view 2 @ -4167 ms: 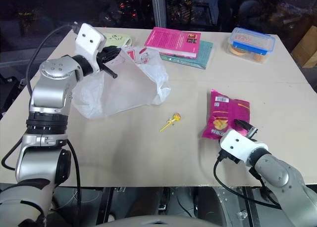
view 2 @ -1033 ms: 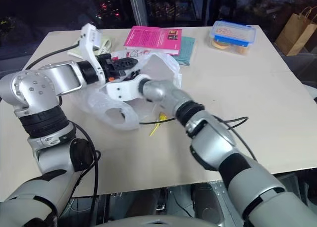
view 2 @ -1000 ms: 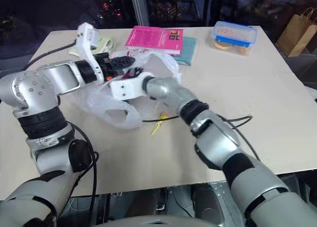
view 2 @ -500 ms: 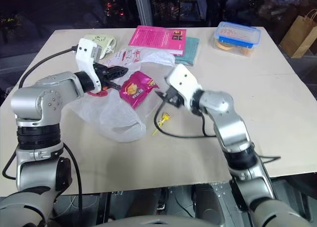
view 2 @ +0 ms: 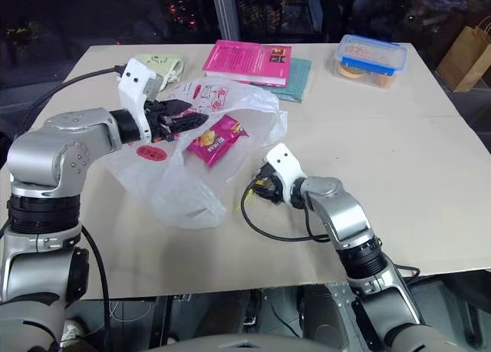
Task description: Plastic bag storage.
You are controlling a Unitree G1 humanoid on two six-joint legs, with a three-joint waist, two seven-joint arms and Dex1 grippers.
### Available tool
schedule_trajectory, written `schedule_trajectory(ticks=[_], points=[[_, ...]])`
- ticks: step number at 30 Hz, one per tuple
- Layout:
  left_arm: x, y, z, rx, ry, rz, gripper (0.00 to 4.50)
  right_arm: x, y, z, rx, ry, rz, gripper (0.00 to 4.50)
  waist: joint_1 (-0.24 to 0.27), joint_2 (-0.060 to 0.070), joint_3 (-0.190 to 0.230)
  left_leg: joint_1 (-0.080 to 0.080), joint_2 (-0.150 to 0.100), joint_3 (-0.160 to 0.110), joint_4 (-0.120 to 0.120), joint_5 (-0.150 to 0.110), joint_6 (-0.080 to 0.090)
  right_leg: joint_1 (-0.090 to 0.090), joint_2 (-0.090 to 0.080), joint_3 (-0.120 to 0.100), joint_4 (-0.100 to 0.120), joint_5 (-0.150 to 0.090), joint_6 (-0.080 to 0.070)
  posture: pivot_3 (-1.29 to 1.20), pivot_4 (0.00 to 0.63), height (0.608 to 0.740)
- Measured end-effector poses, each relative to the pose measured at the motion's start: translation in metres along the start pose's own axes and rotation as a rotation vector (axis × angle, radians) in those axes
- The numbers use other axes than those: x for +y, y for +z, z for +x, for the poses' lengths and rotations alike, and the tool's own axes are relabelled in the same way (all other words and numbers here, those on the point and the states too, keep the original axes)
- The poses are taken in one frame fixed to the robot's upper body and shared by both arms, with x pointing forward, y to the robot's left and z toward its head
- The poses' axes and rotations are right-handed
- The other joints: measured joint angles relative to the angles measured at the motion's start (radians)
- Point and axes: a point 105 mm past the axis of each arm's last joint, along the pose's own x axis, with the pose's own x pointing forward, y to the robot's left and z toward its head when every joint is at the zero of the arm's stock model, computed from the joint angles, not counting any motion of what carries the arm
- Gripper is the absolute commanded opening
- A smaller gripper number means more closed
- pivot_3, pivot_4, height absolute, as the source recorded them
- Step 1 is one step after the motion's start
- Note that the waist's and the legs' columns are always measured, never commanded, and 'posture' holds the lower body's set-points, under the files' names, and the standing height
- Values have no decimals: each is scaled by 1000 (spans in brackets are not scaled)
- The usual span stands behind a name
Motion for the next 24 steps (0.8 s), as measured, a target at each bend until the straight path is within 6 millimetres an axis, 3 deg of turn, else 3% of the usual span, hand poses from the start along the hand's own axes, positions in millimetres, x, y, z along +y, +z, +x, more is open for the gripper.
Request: schedule_trajectory(ticks=[3,5,9,12,19,21,24], points=[[-3,1,-1,-6,-3,15,2978,1,0,3,-7,1,19,2736,0,0,0,0,0,0,0,0,0,0,0,0,0,0,0,0,150,740],[-2,1,-1,-10,3,21,3020,2,-1,4,-7,3,18,2187,1,0,0,0,0,0,0,0,0,0,1,0,0,0,0,0,150,740],[0,3,0,-23,29,26,3020,3,2,5,-26,3,-7,637,1,0,0,1,0,0,1,0,0,1,3,0,0,0,0,0,150,740],[2,5,0,-43,42,12,3020,2,4,1,-43,9,-11,637,2,0,0,1,0,0,1,0,0,1,4,0,0,0,0,0,150,740],[19,18,-9,-138,103,-108,3020,3,31,-27,-156,86,34,637,4,0,0,1,1,-1,2,0,0,2,6,-1,0,0,0,0,150,740],[22,29,-11,-186,97,-159,3020,5,45,-24,-202,100,53,637,0,0,0,1,2,-1,2,0,0,1,7,-1,1,0,0,0,150,740],[26,49,-19,-270,84,-220,3020,-1,78,2,-264,73,43,637,-13,0,0,2,3,1,2,0,0,1,8,0,1,1,-1,0,150,740]])
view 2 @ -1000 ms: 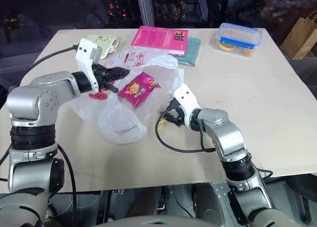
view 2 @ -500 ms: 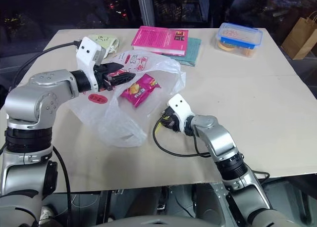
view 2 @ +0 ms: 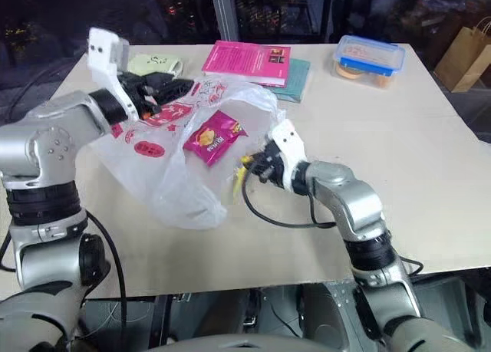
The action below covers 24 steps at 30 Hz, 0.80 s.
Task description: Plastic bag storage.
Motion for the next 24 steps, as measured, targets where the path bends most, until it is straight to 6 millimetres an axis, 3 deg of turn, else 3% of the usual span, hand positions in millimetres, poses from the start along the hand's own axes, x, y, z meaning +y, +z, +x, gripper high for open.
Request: schedule_trajectory(ticks=[2,4,5,6,10,12,15,18,21,24], points=[[-1,13,-3,-53,-13,-32,3020,-11,18,33,-35,-55,-34,637,-9,0,0,1,1,1,0,0,-1,0,1,0,0,1,-1,0,150,740],[1,19,-6,-82,-16,-70,3020,-11,30,66,-43,-62,-73,1708,-15,0,0,0,1,1,-2,1,-2,-1,1,1,0,2,-2,0,150,740],[0,21,-6,-91,-24,-86,3020,-5,36,79,-56,-49,-85,1896,-15,0,0,0,2,1,-2,1,-2,-2,1,1,-1,2,-2,0,150,740],[0,22,-8,-100,-24,-106,3020,1,40,91,-69,-21,-97,2477,-14,0,0,-1,2,1,-2,1,-2,-2,1,1,-1,1,-3,0,150,740],[7,28,-23,-146,-2,-169,3020,-9,55,94,-163,-44,-102,4448,-5,-1,0,-3,0,-2,-4,0,-1,-3,-4,1,-4,2,-2,0,150,740],[10,25,-32,-153,9,-194,3020,-9,59,91,-194,-26,-84,4448,-8,-1,0,-3,-1,-2,-5,-1,-1,-3,-5,1,-4,2,-2,0,150,740],[-3,-5,-48,-122,-53,-217,3020,-2,69,71,-292,40,-93,4448,-12,-1,-1,-3,0,-3,-9,-1,-1,-4,-6,2,-4,2,-2,0,150,740],[-30,-39,-71,-53,-206,-282,3020,-7,39,40,-232,75,-119,4448,-7,-1,-1,-5,1,-3,-10,-1,-1,-5,-5,1,-5,1,-2,0,150,740],[-47,-73,-112,76,-258,-277,3020,-14,-2,-3,-89,86,-173,4448,-10,0,0,-7,1,-2,-10,-1,-1,-6,-6,2,-11,1,-2,0,150,740],[-57,-98,-147,181,-277,-335,3883,-6,-11,-30,-11,107,-271,4500,-14,2,1,-1,3,1,-13,-1,-2,-4,-4,4,-10,0,-5,0,150,740]])
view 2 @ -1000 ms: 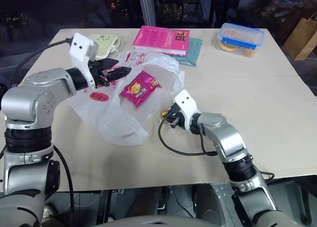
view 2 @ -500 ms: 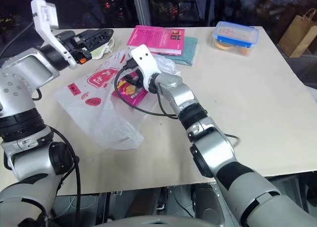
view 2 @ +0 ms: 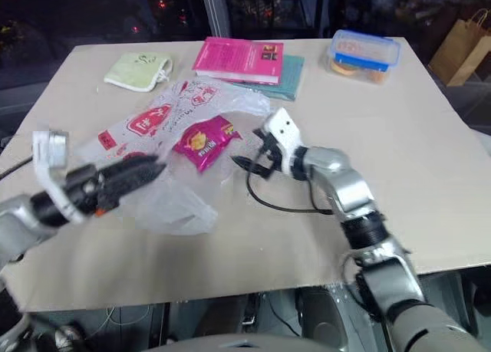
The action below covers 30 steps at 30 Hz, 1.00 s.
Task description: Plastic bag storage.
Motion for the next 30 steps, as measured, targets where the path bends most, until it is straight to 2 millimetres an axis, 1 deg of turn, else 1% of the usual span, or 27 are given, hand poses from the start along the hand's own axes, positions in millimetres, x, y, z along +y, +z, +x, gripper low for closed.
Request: schedule_trajectory(ticks=[1,2,4,5,7,8,9,10,12,13,15,17,19,21,22,23,24,25,27,28,29,30], points=[[-4,-10,-9,23,-3,-28,4222,2,4,-4,2,-15,-15,4500,1,0,0,2,1,0,-1,0,1,1,0,0,1,-2,-4,0,150,740],[-6,-14,-13,34,0,-32,4409,1,6,-6,0,-28,-22,4500,4,0,0,3,2,0,-1,0,0,1,1,-1,4,-5,-8,0,150,740],[-14,-23,-18,52,11,1,4409,-3,9,-8,-5,-78,-27,4500,10,0,0,4,4,-1,-1,2,-3,2,2,-2,5,-4,-11,0,150,740],[-18,-27,-19,63,10,16,4409,-8,9,-9,-2,-110,-24,4500,16,0,0,5,4,-1,-1,3,-5,2,2,-2,5,-3,-12,0,150,740],[-24,-39,-21,74,34,53,4409,-21,9,-5,-9,-191,6,4500,16,-1,-1,6,4,0,-1,4,-5,4,2,-1,5,-2,-14,0,150,740],[-26,-46,-22,88,44,65,4409,-30,8,-1,-4,-240,20,4500,15,-1,-1,8,4,1,-1,4,-5,5,2,-1,5,-2,-14,0,150,740],[-27,-55,-23,99,64,75,4409,-46,8,7,1,-303,43,4500,10,-1,-1,11,4,1,-1,4,-5,8,2,0,4,-2,-14,0,150,740],[-27,-60,-22,105,82,89,4409,-60,7,13,2,-356,67,4500,6,-1,-1,14,5,2,-1,3,-5,11,3,0,4,-2,-14,0,150,740],[-23,-67,-16,98,133,126,4409,-86,11,28,2,-441,73,4500,6,-1,-1,16,5,2,-3,4,-5,12,4,0,4,-2,-14,0,150,740],[-20,-70,-12,96,151,143,4467,-95,13,35,5,-465,69,4242,10,-1,-1,16,5,1,-4,4,-5,12,4,-1,4,-2,-15,0,150,740],[-17,-74,-2,79,189,173,4500,-103,11,49,9,-478,70,3674,11,-1,-1,16,5,0,-5,4,-4,13,5,-2,3,-2,-15,0,150,740],[-15,-77,6,68,209,184,4500,-107,3,55,25,-483,68,2627,13,-2,-2,15,5,0,-5,3,-4,13,5,-2,3,-2,-15,0,150,740],[-11,-84,14,86,247,211,4500,-111,-7,53,40,-493,76,1734,12,-1,-1,14,5,1,-6,2,-2,12,4,-2,1,-1,-14,0,150,740],[-6,-88,25,86,288,237,4500,-112,-14,50,48,-488,79,735,11,-1,-1,13,5,1,-7,1,-1,12,4,-2,-1,0,-12,0,150,740],[-4,-88,30,75,304,246,4256,-113,-13,50,43,-485,74,160,11,-1,-1,13,5,1,-7,1,-1,12,4,-2,-1,0,-11,0,150,740],[0,-86,37,40,329,249,3968,-114,-11,49,34,-480,64,0,10,0,-1,14,5,1,-7,1,-1,12,4,-2,-1,0,-11,0,150,740],[3,-86,43,21,342,245,3644,-114,-9,48,28,-476,57,0,11,0,-1,14,5,0,-7,1,-1,12,4,-3,-1,0,-11,0,150,740],[5,-88,50,5,350,230,3225,-114,-6,48,20,-470,51,0,11,-1,-1,14,5,0,-7,1,-1,12,4,-3,-1,0,-11,0,150,740],[9,-92,61,-27,358,176,2279,-115,-3,47,11,-469,39,0,9,0,-1,14,6,0,-7,1,-1,12,4,-3,0,0,-11,0,150,740],[11,-93,65,-35,355,156,1710,-116,-2,45,6,-471,33,0,10,0,-1,14,6,0,-7,1,-1,12,4,-3,0,0,-11,0,150,740],[13,-94,67,-44,348,139,1394,-117,-1,43,2,-475,28,0,10,0,-1,14,6,0,-7,1,-1,12,5,-3,1,0,-11,0,150,740],[13,-93,70,-58,334,119,875,-117,-1,41,-2,-478,27,0,10,0,-1,14,6,0,-7,1,-1,12,5,-3,1,0,-11,0,150,740]])
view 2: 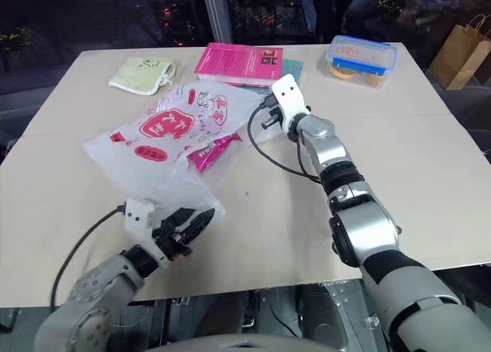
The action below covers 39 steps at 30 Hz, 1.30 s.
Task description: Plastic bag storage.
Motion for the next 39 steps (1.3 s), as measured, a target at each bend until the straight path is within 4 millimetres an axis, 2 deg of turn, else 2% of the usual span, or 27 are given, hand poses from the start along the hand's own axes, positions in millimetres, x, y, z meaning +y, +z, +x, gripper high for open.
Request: schedule_trajectory(ticks=[2,7,8,10,12,14,15,17,20,21,22,24,27,30,32,34,36,39], points=[[-4,7,7,-50,-57,-104,37,-4,-1,-4,-6,-10,3,0,0,0,0,0,0,0,1,0,0,0,0,0,0,0,0,0,150,740],[-3,50,17,-214,-151,-297,37,-6,9,-12,-27,-13,-1,0,3,0,0,0,0,0,3,0,0,0,0,0,2,0,1,0,150,740],[-3,66,15,-260,-190,-326,37,-9,17,-16,-50,-17,2,0,3,0,0,0,0,0,3,0,0,0,0,0,2,0,1,0,150,740],[-4,81,12,-290,-241,-365,37,-13,25,-20,-71,-18,14,0,2,0,0,0,0,0,3,0,0,0,1,0,3,0,1,0,150,740],[0,113,3,-342,-335,-430,37,-18,43,-26,-118,-16,68,0,3,-1,1,-1,1,-2,4,0,0,0,2,-2,3,0,1,0,150,740],[2,161,-11,-435,-470,-509,37,-25,66,-34,-185,-15,173,0,4,-2,2,-1,1,-3,4,0,0,-1,2,-2,4,0,1,0,150,740],[6,192,-17,-511,-515,-514,37,-31,83,-38,-226,-13,226,0,6,-1,4,-2,1,-4,6,0,0,-1,2,-3,5,0,1,0,150,740],[14,263,-32,-732,-582,-519,37,-42,135,-46,-338,-5,270,0,17,0,7,-3,0,-4,8,1,-1,-1,7,-4,4,0,1,0,150,740],[31,338,-50,-977,-605,-550,37,-52,213,-68,-514,-7,226,0,25,-1,7,-5,-2,-5,8,1,-1,-2,8,-8,1,0,1,0,150,740],[45,366,-52,-1069,-561,-564,37,-60,240,-82,-575,-30,188,0,30,-2,6,-6,-3,-5,8,1,-1,-1,8,-9,1,-1,3,0,150,740],[49,372,-53,-1092,-540,-567,37,-62,247,-85,-590,-37,181,0,30,-2,5,-6,-4,-5,7,1,0,-1,8,-9,0,-1,3,0,150,740],[68,387,-45,-1143,-480,-600,37,-81,257,-101,-616,-100,158,0,31,-4,4,-5,-5,-3,5,1,-1,1,5,-7,-2,-3,7,0,150,740],[70,389,-23,-1088,-467,-577,37,-104,246,-104,-561,-187,162,0,26,-4,4,-15,-6,-3,6,0,0,-7,4,-6,-7,-1,10,0,150,740],[45,369,13,-916,-513,-493,37,-107,242,-103,-530,-202,140,0,18,-4,4,-18,-6,-2,3,0,1,-10,1,-2,-8,-1,11,0,150,740],[35,342,36,-803,-518,-469,37,-101,243,-101,-525,-177,126,0,12,-4,4,-19,-5,-1,0,0,1,-12,-1,0,-8,-1,11,0,150,740],[33,308,58,-697,-480,-462,37,-97,250,-101,-532,-160,119,0,2,-3,5,-24,-5,-1,0,0,1,-19,-1,1,-7,-1,10,0,150,740],[28,257,84,-547,-416,-417,37,-94,273,-104,-561,-145,88,0,-8,0,6,-29,-5,-1,1,0,1,-24,-1,2,-6,-1,10,0,150,740],[21,220,99,-426,-362,-339,37,-89,301,-111,-620,-133,57,0,-9,0,6,-30,-5,0,1,0,1,-26,0,2,-6,-1,10,0,150,740]])
